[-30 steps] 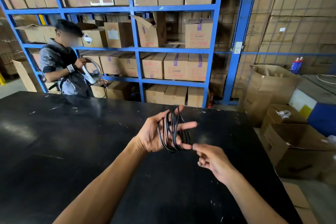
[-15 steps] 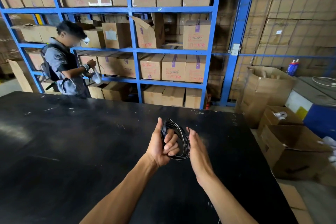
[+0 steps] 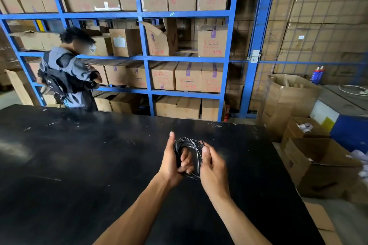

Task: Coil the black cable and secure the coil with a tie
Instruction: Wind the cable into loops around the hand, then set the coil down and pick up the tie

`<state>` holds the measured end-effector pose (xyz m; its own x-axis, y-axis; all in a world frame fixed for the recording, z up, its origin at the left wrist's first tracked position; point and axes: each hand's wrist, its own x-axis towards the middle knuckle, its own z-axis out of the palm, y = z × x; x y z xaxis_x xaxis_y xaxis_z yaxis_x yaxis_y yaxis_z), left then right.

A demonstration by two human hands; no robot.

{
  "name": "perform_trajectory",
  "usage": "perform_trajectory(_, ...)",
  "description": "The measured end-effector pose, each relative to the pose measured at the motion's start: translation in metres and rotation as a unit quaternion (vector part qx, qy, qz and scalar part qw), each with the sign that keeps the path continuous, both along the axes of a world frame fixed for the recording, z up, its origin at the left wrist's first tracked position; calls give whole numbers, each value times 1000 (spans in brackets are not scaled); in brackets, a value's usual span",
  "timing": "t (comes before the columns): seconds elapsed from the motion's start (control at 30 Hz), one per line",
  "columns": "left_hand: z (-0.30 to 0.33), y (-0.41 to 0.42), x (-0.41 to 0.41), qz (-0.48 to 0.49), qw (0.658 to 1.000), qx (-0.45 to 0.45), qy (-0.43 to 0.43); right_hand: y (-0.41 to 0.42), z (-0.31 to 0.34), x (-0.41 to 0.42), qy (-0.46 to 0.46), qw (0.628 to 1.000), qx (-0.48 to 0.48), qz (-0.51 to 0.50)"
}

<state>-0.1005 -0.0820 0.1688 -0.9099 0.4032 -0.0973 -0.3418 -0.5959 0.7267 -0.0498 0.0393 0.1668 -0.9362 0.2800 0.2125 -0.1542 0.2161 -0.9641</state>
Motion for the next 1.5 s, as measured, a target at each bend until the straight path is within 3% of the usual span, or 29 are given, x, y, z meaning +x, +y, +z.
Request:
perform_trajectory(0.1,-3,8,-1,111,989,-80,-48,1,-3,-6,-53,998,4,28)
perform_trajectory(0.17,-6,10,-1,156,981,-100,-58,2,-4,-5,-54,994,75,55)
perform_trajectory(0.27,-8,10,-3,145,983,-88,-70,6,-7,-1,-18,983,179,41)
perform_trajectory(0.4,-11,6,-1,98,989,-58,-90,13,-19,-6,-10,982,188,2)
perform_trajectory(0.47,-8,1,2,60,991,-69,-95,18,-16,-10,-75,991,107,30)
perform_trajectory(0.53,-3,-1,2,46,988,-122,-88,20,-12,-12,-114,991,-33,60)
perform_trajectory(0.6,-1,3,2,48,983,-159,-77,19,-8,-14,-141,977,-153,42)
perform_trajectory(0.67,-3,11,1,76,980,-159,-96,15,-1,-14,-168,963,-212,24)
perform_trajectory(0.73,-7,19,4,119,975,-145,-118,9,3,-13,-172,970,-170,12)
perform_trajectory(0.83,-11,24,8,149,967,-175,-111,11,2,-11,-139,989,28,-29)
perform_trajectory(0.93,-11,18,10,92,949,-295,-55,20,-5,-10,-108,991,65,-49)
perform_trajectory(1.0,-12,15,9,94,921,-376,31,28,-9,-9,-92,992,81,-42)
perform_trajectory(1.17,-24,29,19,79,888,-376,250,45,-8,-3,-87,993,78,-32)
perform_trajectory(1.37,-26,55,34,130,804,-461,353,72,-3,-1,-125,990,67,-19)
perform_trajectory(1.5,-28,74,37,108,742,-520,408,95,-4,-2,-144,986,83,-36)
